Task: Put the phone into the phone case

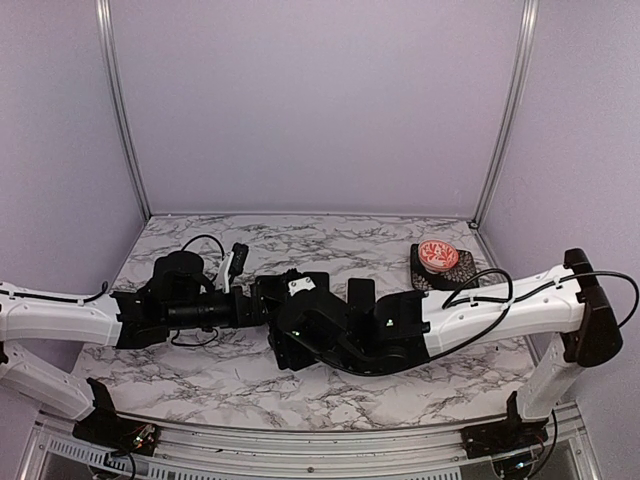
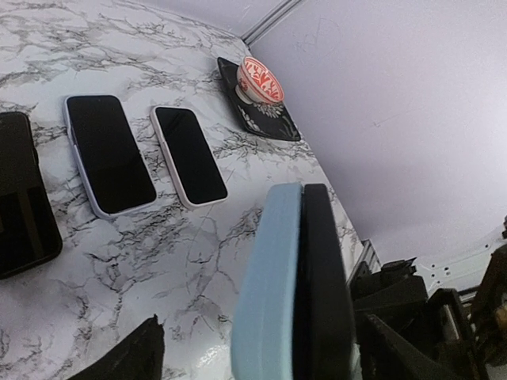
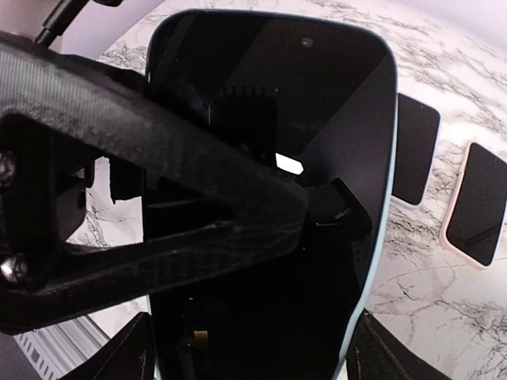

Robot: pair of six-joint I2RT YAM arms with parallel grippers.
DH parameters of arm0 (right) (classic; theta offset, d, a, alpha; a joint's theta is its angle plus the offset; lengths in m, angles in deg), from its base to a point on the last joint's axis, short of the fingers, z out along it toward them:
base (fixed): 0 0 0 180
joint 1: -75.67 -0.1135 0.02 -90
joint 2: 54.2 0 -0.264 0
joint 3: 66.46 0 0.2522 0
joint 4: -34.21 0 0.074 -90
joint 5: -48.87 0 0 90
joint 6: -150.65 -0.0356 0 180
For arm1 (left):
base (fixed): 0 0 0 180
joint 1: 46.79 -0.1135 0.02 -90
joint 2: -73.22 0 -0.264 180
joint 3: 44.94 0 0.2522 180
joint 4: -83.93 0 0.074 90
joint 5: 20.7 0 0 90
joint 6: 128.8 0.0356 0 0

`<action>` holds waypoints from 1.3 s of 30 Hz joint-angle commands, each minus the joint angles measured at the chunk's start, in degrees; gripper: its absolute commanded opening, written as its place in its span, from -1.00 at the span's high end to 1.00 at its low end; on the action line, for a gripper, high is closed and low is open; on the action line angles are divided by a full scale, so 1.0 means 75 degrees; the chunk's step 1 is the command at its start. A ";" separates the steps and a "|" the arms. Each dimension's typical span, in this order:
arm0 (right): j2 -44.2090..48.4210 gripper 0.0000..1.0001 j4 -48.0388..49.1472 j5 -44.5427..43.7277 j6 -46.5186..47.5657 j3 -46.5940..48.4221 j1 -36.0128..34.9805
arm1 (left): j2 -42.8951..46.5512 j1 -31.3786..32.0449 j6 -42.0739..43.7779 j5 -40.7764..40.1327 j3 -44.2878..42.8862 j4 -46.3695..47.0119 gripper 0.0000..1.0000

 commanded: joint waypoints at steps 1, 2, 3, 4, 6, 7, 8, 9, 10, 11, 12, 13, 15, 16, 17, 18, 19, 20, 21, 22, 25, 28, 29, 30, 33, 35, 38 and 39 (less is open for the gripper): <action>0.0171 0.17 0.0911 -0.0638 0.0477 0.0287 -0.0121 | 0.0156 -0.0029 0.0028 0.0169 -0.0015 0.0424 -0.22; 0.0201 0.17 0.0944 -0.0644 0.0489 0.0266 -0.0131 | 0.0190 -0.0029 0.0048 0.0146 0.0002 0.0441 0.07; 0.0243 0.17 0.0992 -0.0661 0.0507 0.0227 -0.0133 | 0.0232 -0.0029 0.0069 0.0150 0.0027 0.0459 0.45; 0.0288 0.17 0.1055 -0.0669 0.0532 0.0172 -0.0134 | 0.0253 -0.0028 0.0093 0.0138 0.0046 0.0467 0.71; 0.0393 0.18 0.1179 -0.0689 0.0561 0.0066 -0.0134 | 0.0322 -0.0029 0.0130 0.0147 0.0072 0.0478 1.00; 0.0446 0.18 0.1251 -0.0687 0.0590 -0.0032 -0.0134 | 0.0347 -0.0028 0.0147 0.0157 0.0080 0.0478 1.00; 0.0492 0.17 0.1288 -0.0712 0.0595 -0.0095 -0.0134 | 0.0380 -0.0022 0.0203 0.0176 0.0084 0.0480 1.00; 0.0533 0.16 0.1307 -0.0716 0.0587 -0.0148 -0.0135 | 0.0396 -0.0024 0.0240 0.0206 0.0079 0.0486 1.00; 0.0595 0.12 0.1333 -0.0698 0.0604 -0.0220 -0.0134 | 0.0422 -0.0017 0.0294 0.0227 0.0068 0.0482 1.00; 0.0689 0.02 0.1344 -0.0634 0.0657 -0.0287 -0.0134 | 0.0447 -0.0012 0.0371 0.0265 0.0073 0.0479 1.00; 0.0787 -0.16 0.1384 -0.0567 0.0777 -0.0383 -0.0134 | 0.0478 -0.0017 0.0485 0.0317 0.0054 0.0480 1.00; 0.0914 -0.41 0.1403 -0.0476 0.0923 -0.0486 -0.0134 | 0.0524 -0.0018 0.0629 0.0392 0.0036 0.0471 1.00; 0.1324 -0.80 0.1334 -0.0459 0.1223 -0.0783 -0.0134 | 0.0684 -0.0010 0.1057 0.0666 -0.0021 0.0480 1.00; 0.1614 -0.94 0.1322 -0.0384 0.1451 -0.0977 -0.0134 | 0.0805 -0.0001 0.1335 0.0853 -0.0048 0.0477 1.00; 0.1960 -0.97 0.1421 -0.0152 0.1784 -0.1228 -0.0117 | 0.0949 0.0006 0.1725 0.1048 -0.0080 0.0480 1.00; 0.2370 -0.97 0.1631 0.0272 0.2198 -0.1507 -0.0080 | 0.1112 0.0020 0.2003 0.1238 -0.0100 0.0480 1.00; 0.2773 -0.97 0.2026 0.0832 0.2589 -0.1794 -0.0026 | 0.1282 0.0043 0.2329 0.1456 -0.0124 0.0474 1.00; 0.3227 -0.97 0.2390 0.1481 0.2918 -0.2125 0.0076 | 0.1448 0.0078 0.2632 0.1789 -0.0151 0.0479 1.00; 0.3653 -0.98 0.2797 0.2196 0.3163 -0.2433 0.0208 | 0.1602 0.0117 0.2913 0.2051 -0.0188 0.0477 1.00; 0.4024 -0.97 0.3229 0.2823 0.3299 -0.2738 0.0376 | 0.1775 0.0175 0.3186 0.2321 -0.0233 0.0478 1.00; 0.4841 -0.97 0.4416 0.4202 0.3518 -0.3330 0.0780 | 0.2115 0.0395 0.3836 0.2903 -0.0344 0.0480 1.00; 0.5007 -0.84 0.5221 0.4564 0.3999 -0.3430 0.0837 | 0.2394 0.0708 0.4376 0.3118 -0.0349 0.0477 1.00; 0.4910 -0.80 0.5288 0.4707 0.4149 -0.3252 0.0838 | 0.2445 0.0795 0.4514 0.3171 -0.0349 0.0480 1.00; 0.4643 -0.77 0.5294 0.4969 0.4270 -0.3037 0.0839 | 0.2478 0.0872 0.4622 0.3224 -0.0357 0.0479 1.00; 0.3884 -0.71 0.4839 0.5634 0.4448 -0.2233 0.0839 | 0.2500 0.1035 0.4753 0.3305 -0.0404 0.0477 1.00; 0.3429 -0.67 0.4436 0.5939 0.4507 -0.1783 0.0838 | 0.2495 0.1088 0.4752 0.3251 -0.0417 0.0472 1.00; 0.3052 -0.58 0.4169 0.5999 0.4490 -0.1483 0.0839 | 0.2483 0.1158 0.4777 0.3278 -0.0430 0.0479 1.00; 0.2999 -0.48 0.4245 0.6019 0.4461 -0.1484 0.0839 | 0.2480 0.1181 0.4780 0.3279 -0.0431 0.0480 1.00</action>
